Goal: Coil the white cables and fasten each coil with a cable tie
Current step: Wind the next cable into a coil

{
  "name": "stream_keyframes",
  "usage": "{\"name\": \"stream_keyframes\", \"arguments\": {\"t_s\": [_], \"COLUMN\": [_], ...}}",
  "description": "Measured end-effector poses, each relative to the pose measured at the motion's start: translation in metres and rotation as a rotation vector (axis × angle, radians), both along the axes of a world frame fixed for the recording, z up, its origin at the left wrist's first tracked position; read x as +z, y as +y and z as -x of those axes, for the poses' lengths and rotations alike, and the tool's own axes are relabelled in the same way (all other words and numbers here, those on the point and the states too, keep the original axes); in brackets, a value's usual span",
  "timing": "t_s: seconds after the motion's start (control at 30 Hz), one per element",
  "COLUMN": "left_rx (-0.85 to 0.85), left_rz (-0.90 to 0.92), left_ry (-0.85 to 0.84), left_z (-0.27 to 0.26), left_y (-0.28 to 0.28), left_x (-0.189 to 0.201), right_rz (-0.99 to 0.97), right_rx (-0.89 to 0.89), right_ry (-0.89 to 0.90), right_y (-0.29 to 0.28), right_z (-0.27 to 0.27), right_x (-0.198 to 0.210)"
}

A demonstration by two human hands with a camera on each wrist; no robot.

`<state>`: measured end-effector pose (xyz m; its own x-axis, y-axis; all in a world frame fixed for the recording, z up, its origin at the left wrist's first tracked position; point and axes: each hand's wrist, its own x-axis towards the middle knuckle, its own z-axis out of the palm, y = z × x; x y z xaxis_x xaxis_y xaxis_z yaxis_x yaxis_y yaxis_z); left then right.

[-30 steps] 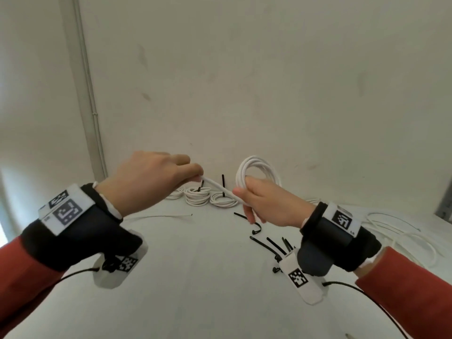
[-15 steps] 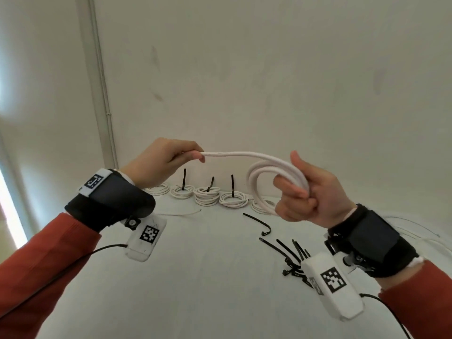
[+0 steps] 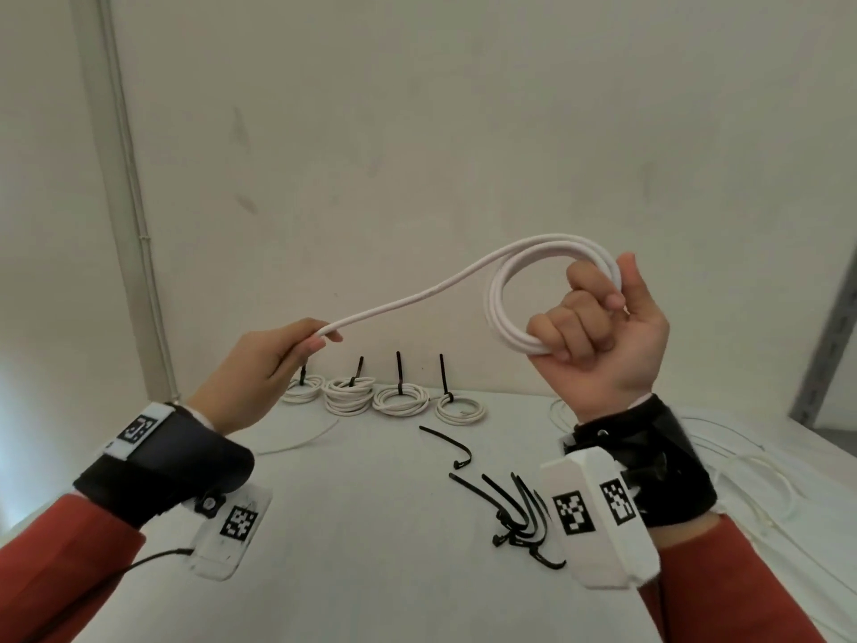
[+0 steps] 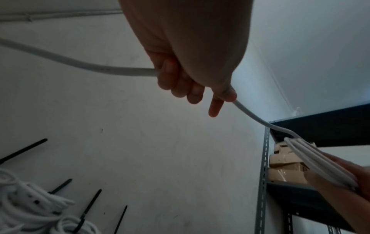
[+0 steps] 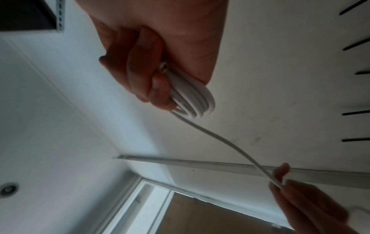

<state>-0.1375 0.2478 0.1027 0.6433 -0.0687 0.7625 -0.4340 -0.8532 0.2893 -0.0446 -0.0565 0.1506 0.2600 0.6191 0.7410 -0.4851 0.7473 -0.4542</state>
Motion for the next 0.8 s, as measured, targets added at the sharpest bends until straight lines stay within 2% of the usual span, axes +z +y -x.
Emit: {"name": "stream_keyframes", "arguments": {"t_s": [0.1, 0.2, 0.3, 0.37, 0.53, 0.67, 0.73, 0.8], "left_rx": [0.048, 0.169, 0.234, 0.239, 0.188, 0.130, 0.144, 0.175], "left_rz": [-0.117, -0.256, -0.507, -0.656, -0.832, -0.897, -0.899, -0.889], "left_ry": [-0.038, -0.054, -0.071, -0.092, -0.105, -0.149, -0.135, -0.134], "left_z": [-0.002, 0.002, 0.005, 0.008, 0.015, 0.017, 0.021, 0.023], "left_y": [-0.007, -0.015, -0.016, -0.017, -0.033, -0.034, -0.034, -0.030], "left_x": [-0.005, -0.010, -0.023, -0.030, -0.032, -0.028, -0.019, -0.010], "right_rz": [-0.109, -0.218, -0.352, -0.379, -0.162, 0.054, 0.222, 0.421], "right_rx": [-0.131, -0.392, -0.520, -0.567, -0.857, -1.017, -1.120, -1.245], "right_ry": [0.130, 0.344, 0.469, 0.490, 0.409, 0.336, 0.224, 0.029], "right_y": [-0.007, -0.017, -0.029, -0.034, -0.022, -0.001, 0.009, 0.018], "right_z": [-0.005, -0.005, -0.012, -0.020, -0.042, -0.055, -0.058, -0.057], "right_x": [0.006, 0.017, 0.029, 0.034, 0.032, 0.016, 0.006, -0.006]}}
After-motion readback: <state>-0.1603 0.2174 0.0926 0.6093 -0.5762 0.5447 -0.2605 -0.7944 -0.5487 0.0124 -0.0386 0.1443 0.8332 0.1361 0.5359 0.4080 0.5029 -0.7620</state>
